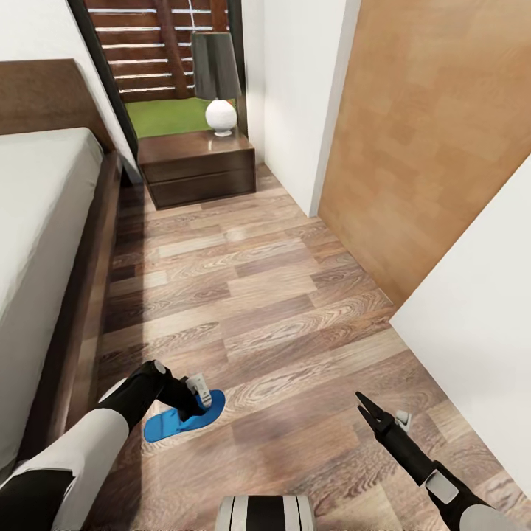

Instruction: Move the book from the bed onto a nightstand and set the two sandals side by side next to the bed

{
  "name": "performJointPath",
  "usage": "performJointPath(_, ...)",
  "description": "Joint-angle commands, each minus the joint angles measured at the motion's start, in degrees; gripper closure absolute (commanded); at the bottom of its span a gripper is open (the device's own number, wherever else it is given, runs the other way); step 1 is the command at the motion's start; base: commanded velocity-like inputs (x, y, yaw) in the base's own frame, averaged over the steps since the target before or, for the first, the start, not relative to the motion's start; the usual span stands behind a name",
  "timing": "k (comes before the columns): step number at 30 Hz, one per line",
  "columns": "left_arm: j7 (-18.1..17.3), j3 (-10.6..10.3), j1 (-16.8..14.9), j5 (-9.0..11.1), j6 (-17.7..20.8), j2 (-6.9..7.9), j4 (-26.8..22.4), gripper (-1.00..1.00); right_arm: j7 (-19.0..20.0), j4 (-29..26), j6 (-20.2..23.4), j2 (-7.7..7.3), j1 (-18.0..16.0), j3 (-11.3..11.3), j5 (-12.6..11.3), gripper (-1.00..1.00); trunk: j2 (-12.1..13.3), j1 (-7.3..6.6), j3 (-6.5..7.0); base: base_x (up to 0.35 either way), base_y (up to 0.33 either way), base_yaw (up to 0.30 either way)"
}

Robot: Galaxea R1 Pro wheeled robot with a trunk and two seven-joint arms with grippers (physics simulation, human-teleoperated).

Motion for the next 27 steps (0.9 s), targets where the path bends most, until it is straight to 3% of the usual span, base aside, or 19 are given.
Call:
performJointPath(1, -0.09, 0.27, -0.01, 0.13, 0.6, -0.11, -0.12, 1.0, 0.16, 0.01, 0.6, -0.02, -0.01, 0.29, -0.59, -1.0, -0.03, 0.01, -0.27, 0.0, 0.0, 0.0)
performJointPath(9, 4.57, 1.23, -0.01, 0.27, 0.6, -0.51, -0.12, 1.0, 0.15, 0.01, 0.6, -0.01, -0.01, 0.33, -0.5, -1.0, -0.14, 0.22, -2.04, 0.0, 0.0, 0.0)
performJointPath(27, 5.08, 1.26, -0.01, 0.11, 0.66, -0.77, -0.12, 1.0, -0.09, 0.01, 0.6, 0.0, -0.01, 0.38, -0.49, -1.0, -0.38, 0.68, -6.03, 0.0, 0.0, 0.0)
